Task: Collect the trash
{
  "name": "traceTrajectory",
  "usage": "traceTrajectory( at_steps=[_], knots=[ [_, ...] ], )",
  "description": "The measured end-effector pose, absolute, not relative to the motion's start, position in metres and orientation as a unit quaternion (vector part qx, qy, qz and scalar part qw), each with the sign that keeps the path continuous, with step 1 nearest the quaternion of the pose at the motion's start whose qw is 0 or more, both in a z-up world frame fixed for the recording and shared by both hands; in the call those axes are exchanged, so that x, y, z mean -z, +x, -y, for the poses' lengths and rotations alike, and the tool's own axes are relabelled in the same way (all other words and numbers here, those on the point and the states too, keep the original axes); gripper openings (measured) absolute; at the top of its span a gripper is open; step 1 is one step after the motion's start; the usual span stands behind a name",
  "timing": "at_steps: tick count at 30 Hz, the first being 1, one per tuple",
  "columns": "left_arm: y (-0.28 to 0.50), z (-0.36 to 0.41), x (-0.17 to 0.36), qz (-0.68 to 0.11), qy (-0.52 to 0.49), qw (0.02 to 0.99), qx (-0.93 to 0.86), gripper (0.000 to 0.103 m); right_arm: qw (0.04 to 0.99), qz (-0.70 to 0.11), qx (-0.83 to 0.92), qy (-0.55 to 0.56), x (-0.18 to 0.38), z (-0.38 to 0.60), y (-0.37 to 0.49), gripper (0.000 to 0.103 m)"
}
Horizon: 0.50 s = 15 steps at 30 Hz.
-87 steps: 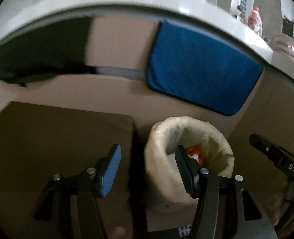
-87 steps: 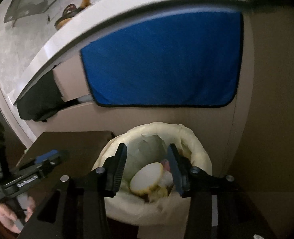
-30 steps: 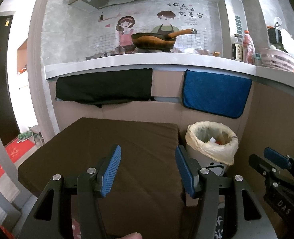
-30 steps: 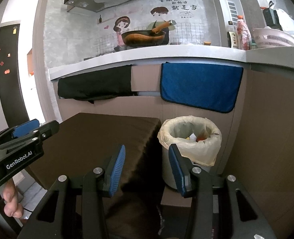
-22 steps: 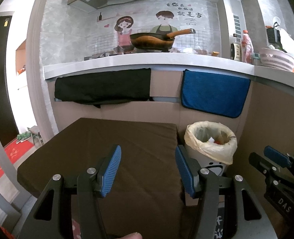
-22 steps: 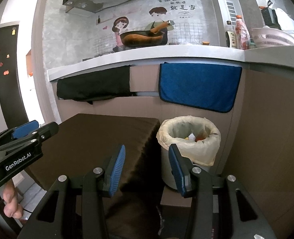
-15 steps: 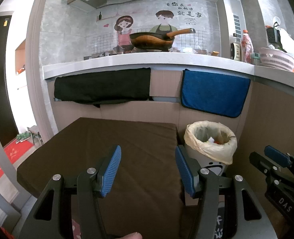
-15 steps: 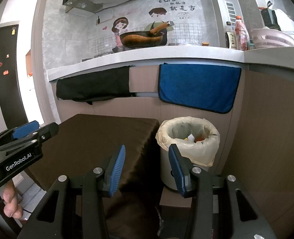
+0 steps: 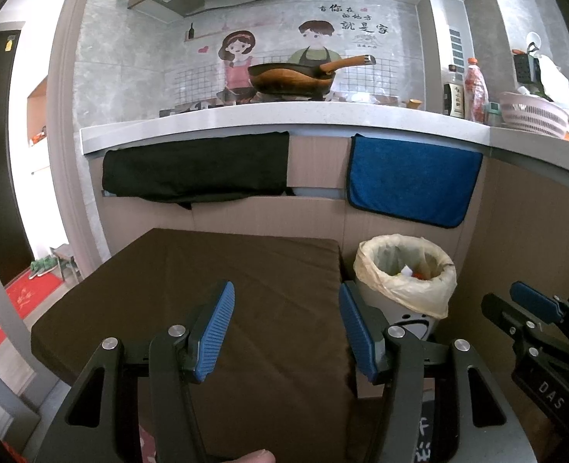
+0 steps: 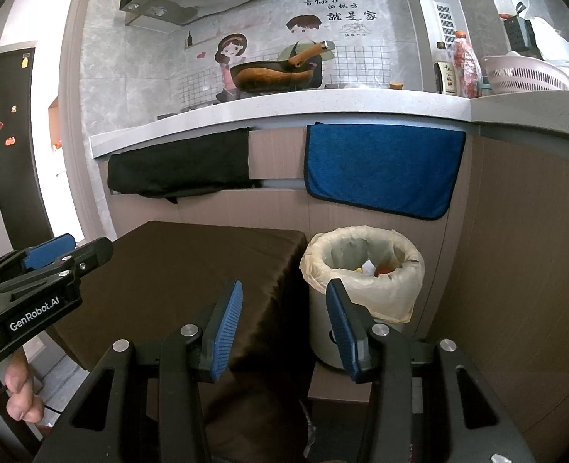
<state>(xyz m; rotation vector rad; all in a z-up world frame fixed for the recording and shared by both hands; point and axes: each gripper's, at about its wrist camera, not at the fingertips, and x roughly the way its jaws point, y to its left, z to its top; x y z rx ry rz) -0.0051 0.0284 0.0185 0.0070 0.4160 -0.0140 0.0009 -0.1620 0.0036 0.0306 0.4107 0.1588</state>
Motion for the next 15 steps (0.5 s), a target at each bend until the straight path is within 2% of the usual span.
traceTrajectory(
  at_steps=[15],
  knots=[
    [-0.0047,-0.0253,-0.0186,-0.206,0.003,0.978,0.006,0.057,0.976,-0.204,-0.079,0.015,-0.0038,0.1632,0.0025,0.043]
  ],
)
